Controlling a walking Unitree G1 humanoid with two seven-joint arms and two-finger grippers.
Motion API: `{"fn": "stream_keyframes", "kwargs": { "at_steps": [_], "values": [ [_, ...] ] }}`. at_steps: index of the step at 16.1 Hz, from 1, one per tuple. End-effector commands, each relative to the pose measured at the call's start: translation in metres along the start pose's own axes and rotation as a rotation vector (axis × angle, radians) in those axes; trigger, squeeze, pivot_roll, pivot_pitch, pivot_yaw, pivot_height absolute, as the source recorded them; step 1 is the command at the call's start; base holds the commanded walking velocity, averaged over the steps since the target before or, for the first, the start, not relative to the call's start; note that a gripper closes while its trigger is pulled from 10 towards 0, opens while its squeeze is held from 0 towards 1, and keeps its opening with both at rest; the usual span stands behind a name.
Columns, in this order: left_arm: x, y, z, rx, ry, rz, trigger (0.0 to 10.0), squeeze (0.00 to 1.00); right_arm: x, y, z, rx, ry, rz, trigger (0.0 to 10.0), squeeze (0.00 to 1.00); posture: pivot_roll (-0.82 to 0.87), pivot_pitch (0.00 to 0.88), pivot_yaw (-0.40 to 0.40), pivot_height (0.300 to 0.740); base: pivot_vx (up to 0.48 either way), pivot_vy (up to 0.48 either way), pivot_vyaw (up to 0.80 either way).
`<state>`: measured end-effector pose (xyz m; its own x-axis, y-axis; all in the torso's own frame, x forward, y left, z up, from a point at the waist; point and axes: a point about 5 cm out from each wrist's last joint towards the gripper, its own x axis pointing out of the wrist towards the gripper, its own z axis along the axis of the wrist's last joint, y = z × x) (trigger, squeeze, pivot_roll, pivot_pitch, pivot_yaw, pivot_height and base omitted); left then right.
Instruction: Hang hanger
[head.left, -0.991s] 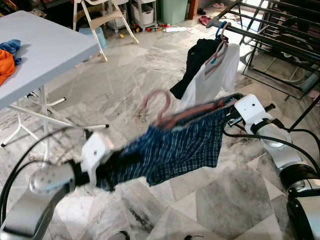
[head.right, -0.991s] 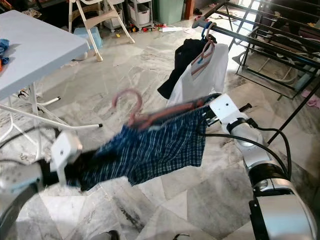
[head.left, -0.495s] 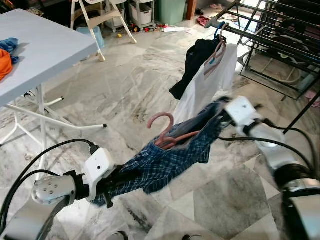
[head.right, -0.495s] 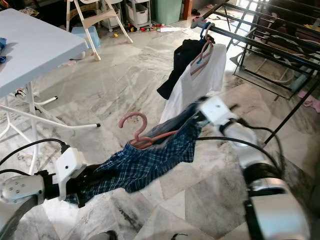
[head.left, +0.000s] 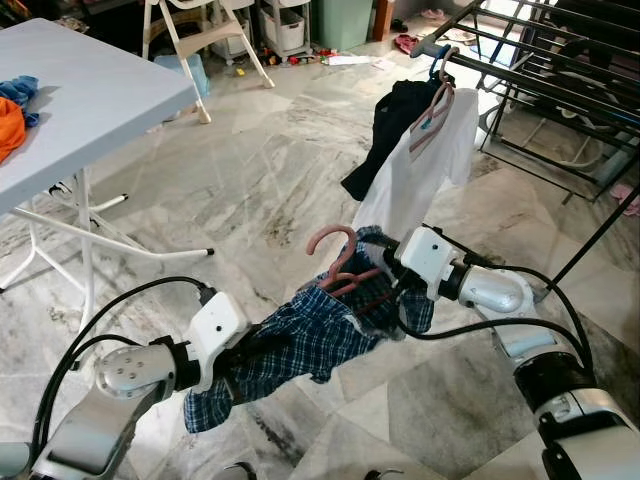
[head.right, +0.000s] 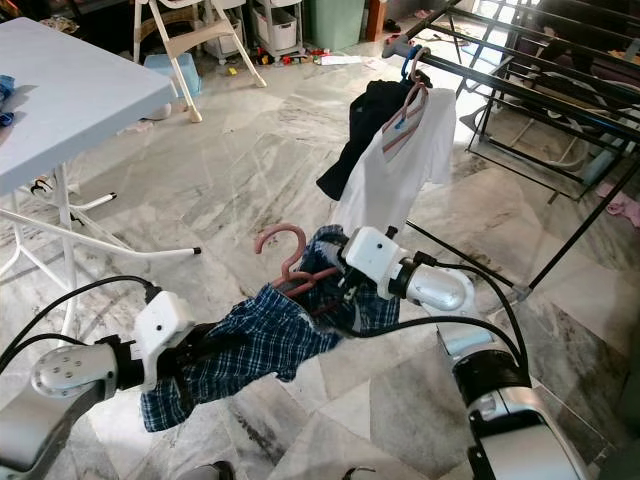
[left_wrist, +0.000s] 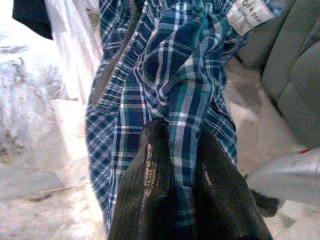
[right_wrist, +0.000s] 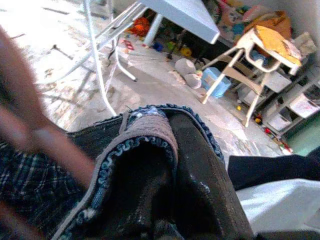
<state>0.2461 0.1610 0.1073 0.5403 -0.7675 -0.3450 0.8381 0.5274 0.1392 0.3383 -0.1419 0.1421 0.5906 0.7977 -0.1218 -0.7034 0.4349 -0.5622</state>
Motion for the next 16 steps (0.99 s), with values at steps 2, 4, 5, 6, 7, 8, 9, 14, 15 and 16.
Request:
{"fn": "stream_keyframes", "kwargs": {
  "at_steps": [2, 4, 5, 6, 7, 8, 9, 14, 15, 16],
  "values": [
    [0.005, 0.010, 0.003, 0.076, 0.006, 0.070, 0.0, 0.00, 0.004, 0.004, 0.006, -0.039, -0.001, 0.039, 0.0, 0.00, -0.03, 0.123, -0.003, 0.740, 0.000, 0.000, 0.00],
    [0.009, 0.019, 0.003, 0.121, 0.012, 0.145, 0.0, 0.00, 0.008, 0.005, 0.009, -0.060, 0.004, 0.036, 10.0, 0.00, -0.03, 0.120, -0.002, 0.740, 0.000, 0.000, 0.00],
    [0.011, 0.022, 0.006, 0.121, -0.016, 0.186, 0.0, 0.00, 0.011, 0.005, 0.007, -0.050, 0.021, 0.004, 10.0, 0.00, -0.03, 0.120, -0.002, 0.740, 0.000, 0.000, 0.00],
    [0.014, 0.021, 0.007, 0.121, -0.032, 0.191, 0.0, 0.00, 0.012, 0.004, 0.005, -0.033, 0.044, -0.032, 10.0, 1.00, -0.02, 0.118, -0.002, 0.740, 0.000, 0.000, 0.00],
    [0.015, 0.020, 0.006, 0.123, -0.033, 0.184, 0.0, 0.00, 0.013, 0.004, 0.004, -0.033, 0.052, -0.047, 10.0, 1.00, -0.02, 0.117, -0.002, 0.740, 0.000, 0.000, 0.00],
    [0.016, 0.019, 0.006, 0.124, -0.034, 0.184, 0.0, 0.00, 0.014, 0.004, 0.004, -0.056, 0.055, -0.059, 10.0, 1.00, -0.02, 0.116, -0.002, 0.740, 0.000, 0.000, 0.00],
    [0.017, 0.019, 0.005, 0.122, -0.036, 0.188, 0.0, 0.00, 0.014, 0.002, 0.003, -0.102, 0.075, -0.085, 10.0, 1.00, -0.02, 0.114, -0.001, 0.740, 0.000, 0.000, 0.00],
    [0.028, 0.026, 0.003, 0.152, -0.078, 0.313, 0.0, 0.00, 0.018, -0.005, 0.006, -0.343, 0.123, -0.240, 10.0, 1.00, -0.03, 0.111, 0.003, 0.740, 0.000, 0.000, 0.00],
    [0.030, 0.029, 0.004, 0.184, -0.082, 0.344, 0.0, 0.00, 0.019, -0.006, 0.011, -0.348, 0.097, -0.263, 10.0, 1.00, -0.03, 0.111, 0.004, 0.740, 0.000, 0.000, 0.00],
    [0.030, 0.032, 0.004, 0.212, -0.083, 0.378, 0.0, 0.00, 0.020, -0.007, 0.015, -0.369, 0.075, -0.292, 10.0, 1.00, -0.03, 0.110, 0.006, 0.740, 0.000, 0.000, 0.00]
  ]
}}
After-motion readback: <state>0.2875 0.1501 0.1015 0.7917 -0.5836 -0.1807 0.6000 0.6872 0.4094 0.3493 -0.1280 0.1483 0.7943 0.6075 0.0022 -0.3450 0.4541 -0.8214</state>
